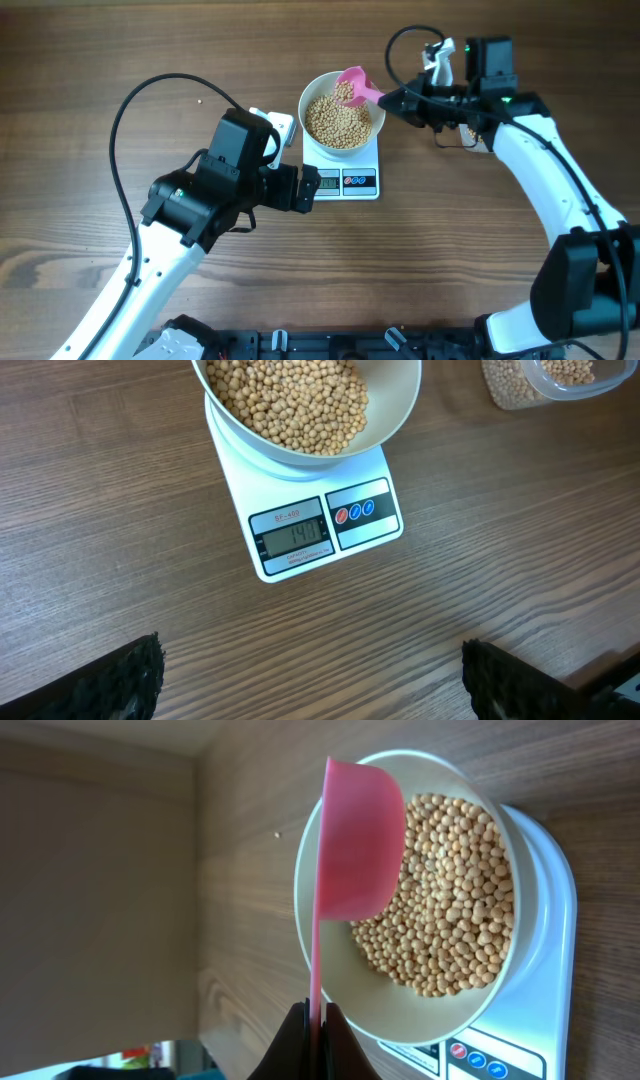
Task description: Scoop item into bowl and weigh 150g on scale
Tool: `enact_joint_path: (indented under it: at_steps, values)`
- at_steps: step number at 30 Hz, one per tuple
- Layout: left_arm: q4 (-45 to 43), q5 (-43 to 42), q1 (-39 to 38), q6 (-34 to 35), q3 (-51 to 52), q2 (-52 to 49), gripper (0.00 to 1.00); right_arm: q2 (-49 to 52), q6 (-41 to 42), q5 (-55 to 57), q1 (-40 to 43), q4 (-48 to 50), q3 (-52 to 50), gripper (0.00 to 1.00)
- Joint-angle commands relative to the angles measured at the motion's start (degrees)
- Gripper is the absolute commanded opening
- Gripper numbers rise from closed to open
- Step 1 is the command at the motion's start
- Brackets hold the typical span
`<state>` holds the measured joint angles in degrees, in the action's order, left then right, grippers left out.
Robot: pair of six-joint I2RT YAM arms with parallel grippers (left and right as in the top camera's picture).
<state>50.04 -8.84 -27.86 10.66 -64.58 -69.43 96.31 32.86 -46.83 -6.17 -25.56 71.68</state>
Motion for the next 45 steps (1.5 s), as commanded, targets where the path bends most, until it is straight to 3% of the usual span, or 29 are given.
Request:
enact_joint_path:
  at_steps: [1, 9, 20, 27, 45]
  values:
    - [-0.1, -0.5, -0.3, 0.1, -0.3, -0.1, 1.0, -2.5, 1.7, -8.3, 2.5, 0.3, 0.1, 0.04]
    - [-0.1, -0.5, -0.3, 0.1, -0.3, -0.1, 1.0, -2.5, 0.6, -13.0, 4.4, 0.7, 0.1, 0.04]
    - [-0.1, -0.5, -0.3, 0.1, -0.3, -0.1, 1.0, -2.5, -26.5, -10.7, 6.5, -4.3, 0.1, 0.04]
    - [-0.1, -0.5, -0.3, 0.1, -0.3, -0.1, 1.0, -2.5, -37.6, -3.7, 6.5, -4.8, 0.1, 0.04]
    - [-0.1, -0.5, -0.3, 0.1, -0.3, -0.1, 1.0, -2.6, -38.4, 1.9, -0.4, -2.4, 0.9, 0.04]
